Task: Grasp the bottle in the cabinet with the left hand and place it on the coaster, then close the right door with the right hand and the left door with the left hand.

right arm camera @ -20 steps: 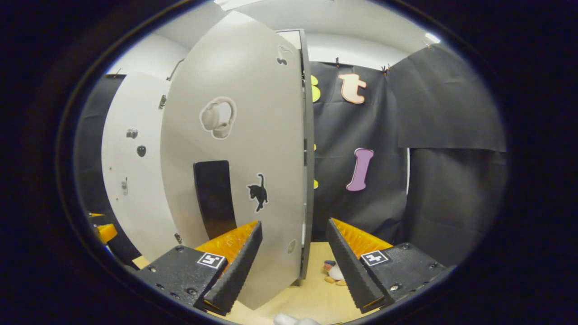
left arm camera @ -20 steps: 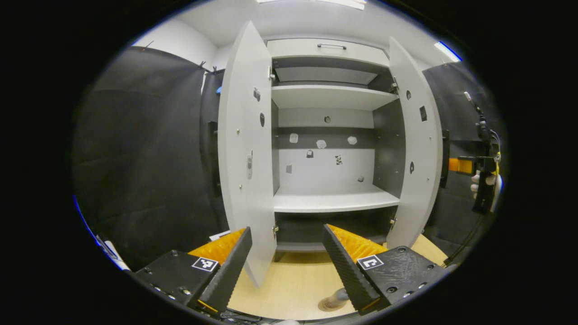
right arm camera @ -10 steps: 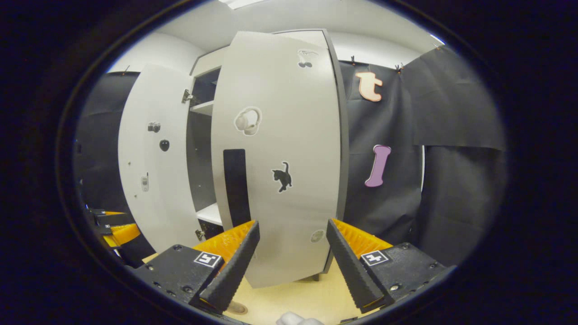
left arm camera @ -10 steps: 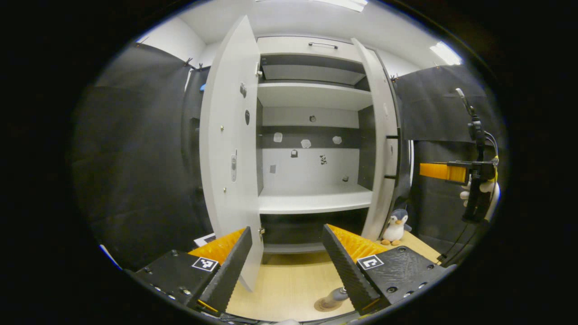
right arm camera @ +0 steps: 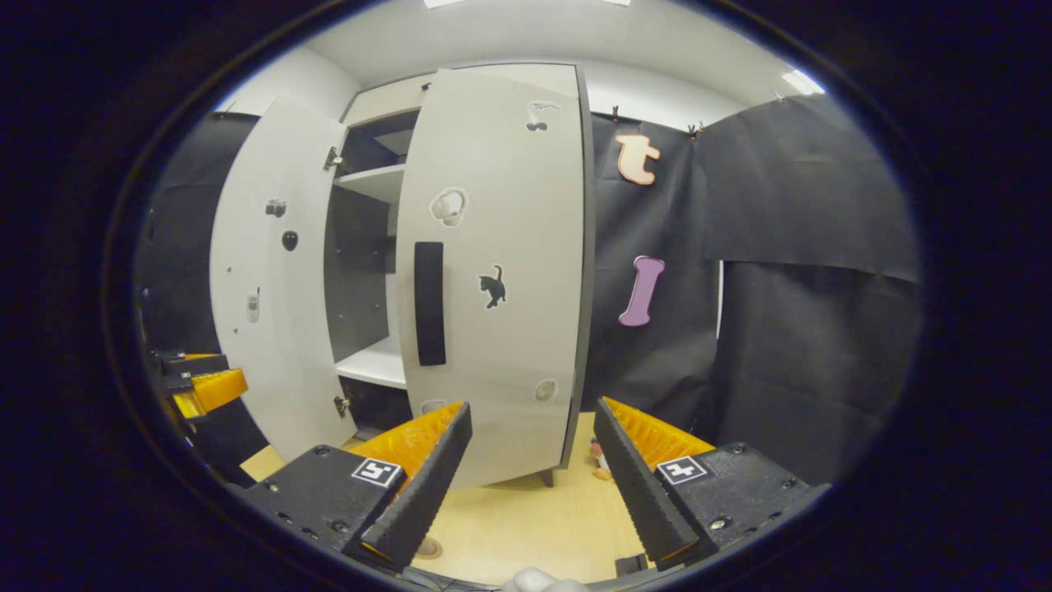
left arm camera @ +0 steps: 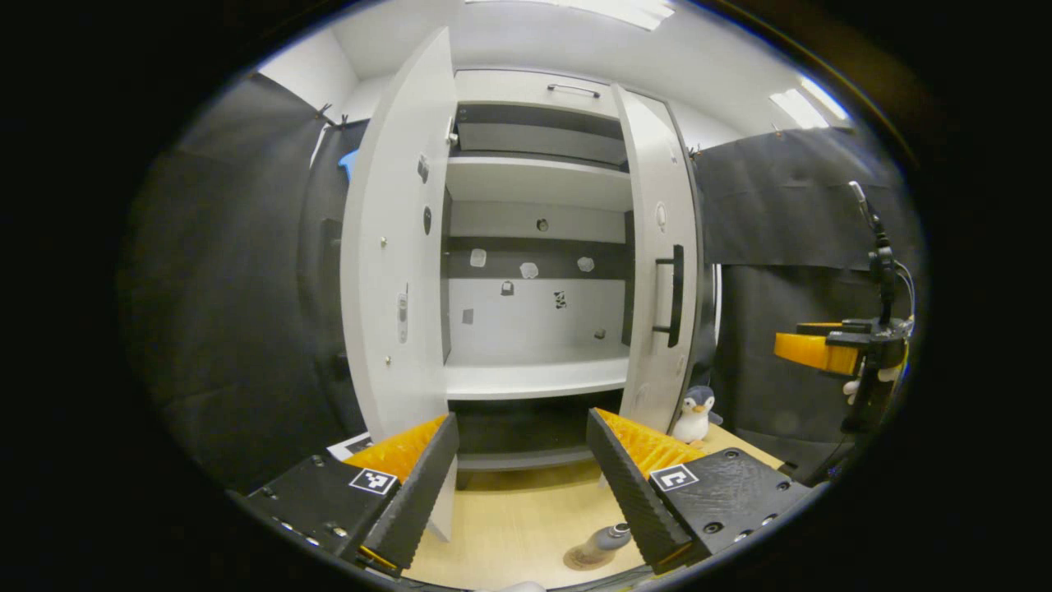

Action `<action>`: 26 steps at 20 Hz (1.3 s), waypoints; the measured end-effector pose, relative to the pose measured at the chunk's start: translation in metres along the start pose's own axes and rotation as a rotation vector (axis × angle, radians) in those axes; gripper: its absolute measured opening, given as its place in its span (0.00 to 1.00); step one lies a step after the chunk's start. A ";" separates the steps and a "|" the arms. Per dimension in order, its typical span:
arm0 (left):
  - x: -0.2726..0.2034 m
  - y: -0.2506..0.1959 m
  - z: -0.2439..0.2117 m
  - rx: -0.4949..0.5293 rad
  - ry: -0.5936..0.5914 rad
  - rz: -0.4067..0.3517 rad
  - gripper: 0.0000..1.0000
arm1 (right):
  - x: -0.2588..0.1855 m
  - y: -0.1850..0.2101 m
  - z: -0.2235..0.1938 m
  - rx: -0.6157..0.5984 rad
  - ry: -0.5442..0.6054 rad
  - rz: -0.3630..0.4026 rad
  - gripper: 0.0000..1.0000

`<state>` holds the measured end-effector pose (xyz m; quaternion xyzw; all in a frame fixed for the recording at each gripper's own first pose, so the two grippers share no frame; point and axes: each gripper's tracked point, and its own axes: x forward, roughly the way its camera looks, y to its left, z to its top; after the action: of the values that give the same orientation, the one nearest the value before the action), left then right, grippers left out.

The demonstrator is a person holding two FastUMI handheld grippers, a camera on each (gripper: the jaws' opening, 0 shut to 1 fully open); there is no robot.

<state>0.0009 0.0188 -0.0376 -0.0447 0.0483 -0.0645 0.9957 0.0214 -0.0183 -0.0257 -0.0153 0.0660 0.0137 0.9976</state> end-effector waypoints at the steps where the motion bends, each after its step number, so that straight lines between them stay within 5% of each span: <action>1: -0.005 0.007 0.002 0.002 -0.011 0.004 0.99 | -0.003 0.004 -0.005 0.002 0.004 -0.002 0.98; 10: -0.059 0.140 0.022 0.047 -0.055 0.276 0.96 | -0.013 0.067 -0.048 0.006 0.083 0.120 0.96; 14: -0.051 0.202 0.028 0.089 -0.052 0.395 0.99 | -0.021 0.078 -0.053 -0.002 0.089 0.150 0.98; 15: -0.044 0.215 0.030 0.088 -0.051 0.417 0.94 | -0.023 0.078 -0.054 -0.007 0.094 0.152 0.98; 19: -0.015 0.245 0.050 0.074 -0.077 0.442 0.96 | -0.039 0.075 -0.068 -0.011 0.120 0.138 0.98; 26: 0.032 0.234 0.077 0.095 -0.123 0.389 0.99 | -0.058 0.062 -0.085 0.011 0.147 0.086 0.99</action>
<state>0.0697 0.2523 0.0136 0.0087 -0.0080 0.1297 0.9915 -0.0493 0.0391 -0.1036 -0.0080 0.1398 0.0550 0.9886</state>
